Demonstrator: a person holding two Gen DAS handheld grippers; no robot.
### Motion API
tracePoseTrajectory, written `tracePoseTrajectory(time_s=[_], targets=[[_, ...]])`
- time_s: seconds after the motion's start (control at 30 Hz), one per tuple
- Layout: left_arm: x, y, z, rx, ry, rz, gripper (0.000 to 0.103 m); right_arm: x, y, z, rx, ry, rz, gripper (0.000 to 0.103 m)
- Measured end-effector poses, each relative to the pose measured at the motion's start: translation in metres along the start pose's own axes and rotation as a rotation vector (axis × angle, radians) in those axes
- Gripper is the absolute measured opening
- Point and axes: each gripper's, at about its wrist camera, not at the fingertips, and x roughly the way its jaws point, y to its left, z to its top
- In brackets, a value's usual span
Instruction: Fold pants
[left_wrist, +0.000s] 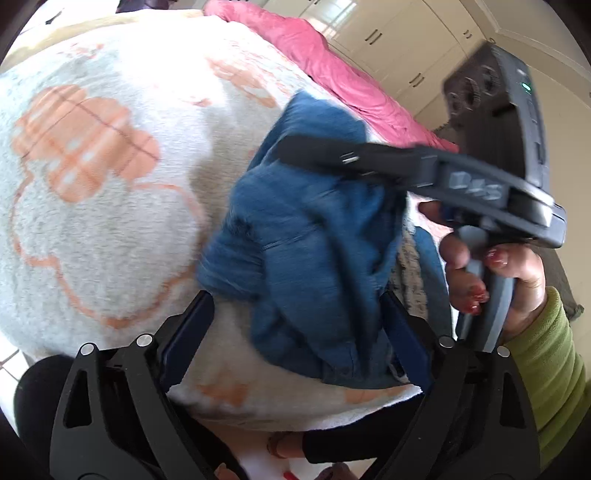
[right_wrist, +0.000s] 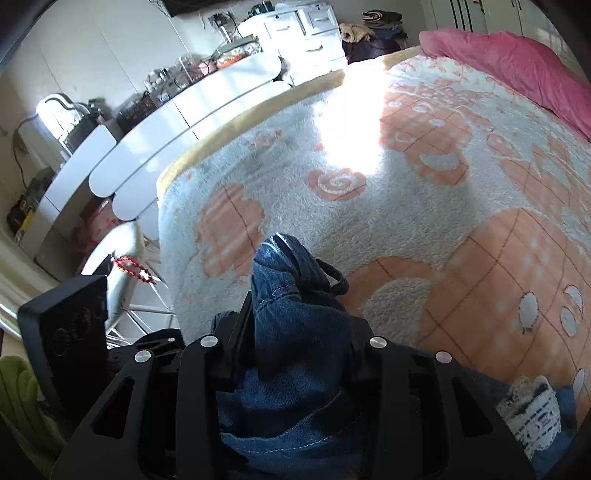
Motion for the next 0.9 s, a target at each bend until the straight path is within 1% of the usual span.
tracePoseTrajectory(time_s=[0.07,0.17,0.23,0.3,0.37,0.5,0.6,0.63,0.67,0.7,0.73,0.77,0.8,0.9], targets=[[0.004,-0.008,0.001,0.001,0.010,-0.020,0.083,-0.025,-0.005,-0.007,0.009,-0.042,0.014,0.037],[0.013,-0.027,0.002,-0.003,0.037,-0.078,0.083,-0.049,-0.014,-0.017,0.026,-0.080,0.020,0.037],[0.018,-0.044,0.002,0.019,0.044,-0.100,0.083,-0.066,-0.020,-0.026,0.039,-0.107,0.016,0.037],[0.022,-0.063,0.001,0.050,0.047,-0.094,0.083,-0.077,-0.027,-0.035,0.054,-0.129,0.016,0.037],[0.023,-0.074,0.001,0.070,0.049,-0.095,0.083,-0.087,-0.033,-0.044,0.063,-0.148,0.017,0.037],[0.032,-0.105,0.001,0.130,0.050,-0.073,0.083,-0.110,-0.047,-0.061,0.088,-0.195,0.010,0.040],[0.038,-0.122,-0.001,0.170,0.057,-0.068,0.083,-0.128,-0.062,-0.077,0.124,-0.234,0.020,0.046],[0.038,-0.124,-0.003,0.184,0.062,-0.072,0.083,-0.133,-0.066,-0.083,0.140,-0.244,0.024,0.053],[0.040,-0.129,-0.004,0.200,0.067,-0.078,0.083,-0.140,-0.072,-0.089,0.161,-0.258,0.029,0.058],[0.042,-0.135,-0.005,0.220,0.073,-0.084,0.083,-0.145,-0.076,-0.093,0.175,-0.271,0.026,0.060],[0.044,-0.140,-0.007,0.240,0.083,-0.088,0.083,-0.153,-0.082,-0.101,0.193,-0.288,0.018,0.064],[0.047,-0.144,-0.009,0.258,0.093,-0.094,0.083,-0.160,-0.088,-0.108,0.205,-0.299,0.005,0.066],[0.043,-0.145,-0.017,0.282,0.105,-0.105,0.083,-0.167,-0.095,-0.114,0.225,-0.312,-0.004,0.066],[0.054,-0.151,-0.028,0.340,0.149,-0.125,0.083,-0.182,-0.106,-0.134,0.266,-0.329,-0.031,0.067]])
